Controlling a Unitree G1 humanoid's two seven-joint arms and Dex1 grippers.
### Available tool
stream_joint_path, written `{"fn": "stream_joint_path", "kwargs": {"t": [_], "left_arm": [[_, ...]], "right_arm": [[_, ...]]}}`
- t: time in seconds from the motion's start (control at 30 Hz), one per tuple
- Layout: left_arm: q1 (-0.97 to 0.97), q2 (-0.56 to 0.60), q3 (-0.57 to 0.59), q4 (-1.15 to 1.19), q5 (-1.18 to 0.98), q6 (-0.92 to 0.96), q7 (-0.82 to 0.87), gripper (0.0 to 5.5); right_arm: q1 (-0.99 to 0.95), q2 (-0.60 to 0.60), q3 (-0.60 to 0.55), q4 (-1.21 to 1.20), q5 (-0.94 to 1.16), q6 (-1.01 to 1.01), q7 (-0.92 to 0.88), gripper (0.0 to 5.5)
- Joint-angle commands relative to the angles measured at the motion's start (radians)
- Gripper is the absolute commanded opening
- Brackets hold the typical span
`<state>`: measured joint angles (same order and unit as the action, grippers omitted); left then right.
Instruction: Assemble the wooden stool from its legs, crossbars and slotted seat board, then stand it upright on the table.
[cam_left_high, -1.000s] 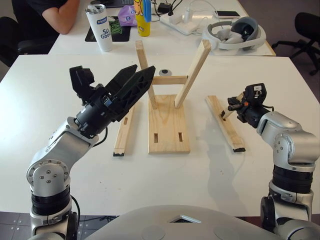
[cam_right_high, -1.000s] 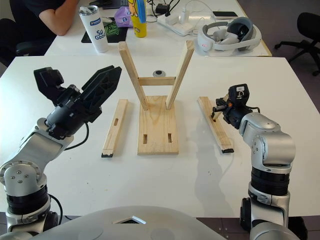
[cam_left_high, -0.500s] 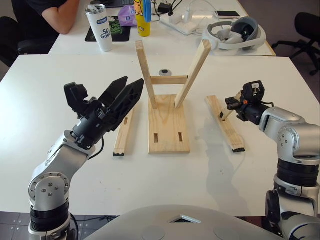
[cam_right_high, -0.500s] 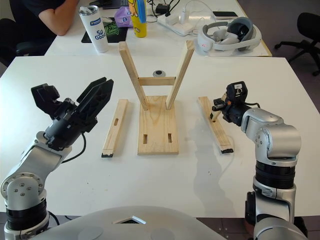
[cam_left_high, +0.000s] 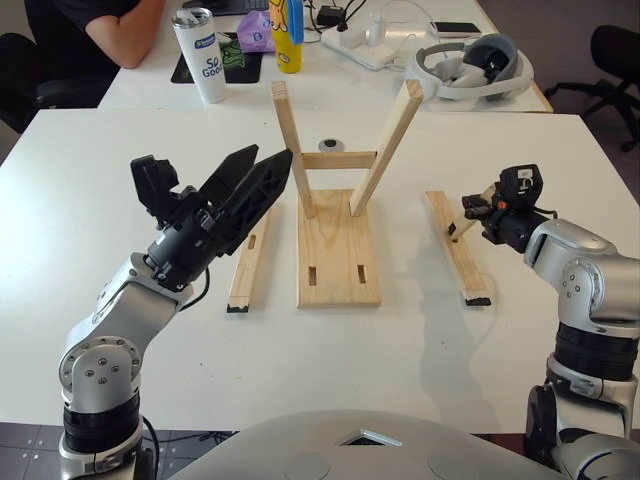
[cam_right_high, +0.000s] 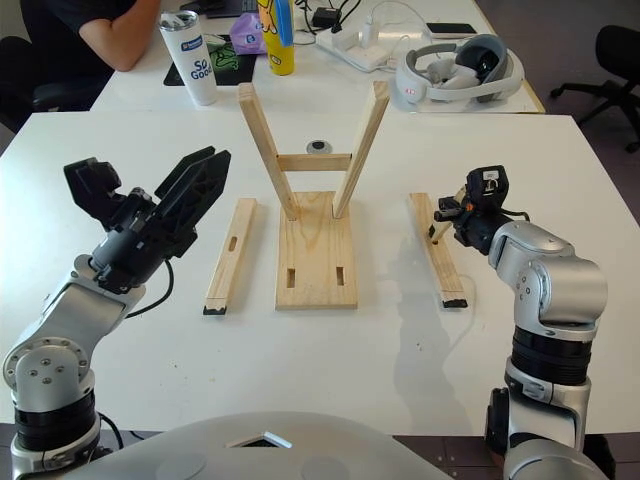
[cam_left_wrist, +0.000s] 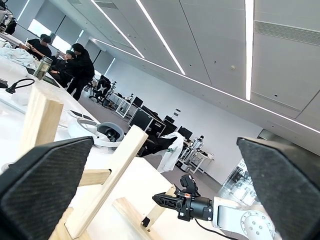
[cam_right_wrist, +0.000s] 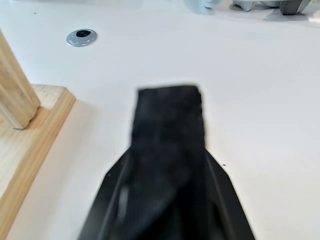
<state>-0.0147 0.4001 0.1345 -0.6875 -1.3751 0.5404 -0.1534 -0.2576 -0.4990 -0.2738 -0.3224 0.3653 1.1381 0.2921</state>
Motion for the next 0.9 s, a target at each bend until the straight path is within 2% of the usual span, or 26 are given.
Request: {"fn": "stream_joint_path", "kwargs": {"t": [0.03, 0.3, 0.9], "left_arm": [[-0.06, -0.001, -0.025, -0.03, -0.032, 0.014, 0.084, 5.32], [-0.068, 0.009, -0.032, -0.045, -0.063, 0.009, 0.13, 5.32], [-0.027, 0.028, -0.012, -0.023, -0.048, 0.009, 0.057, 5.32]], "right_arm": [[-0.004, 0.045, -0.057, -0.051, 0.013, 0.037, -0.05, 0.4], [-0.003, 0.082, -0.082, -0.089, 0.01, 0.115, -0.094, 0.4], [0.019, 0.071, -0.046, -0.011, -0.023, 0.014, -0.087, 0.4]]}}
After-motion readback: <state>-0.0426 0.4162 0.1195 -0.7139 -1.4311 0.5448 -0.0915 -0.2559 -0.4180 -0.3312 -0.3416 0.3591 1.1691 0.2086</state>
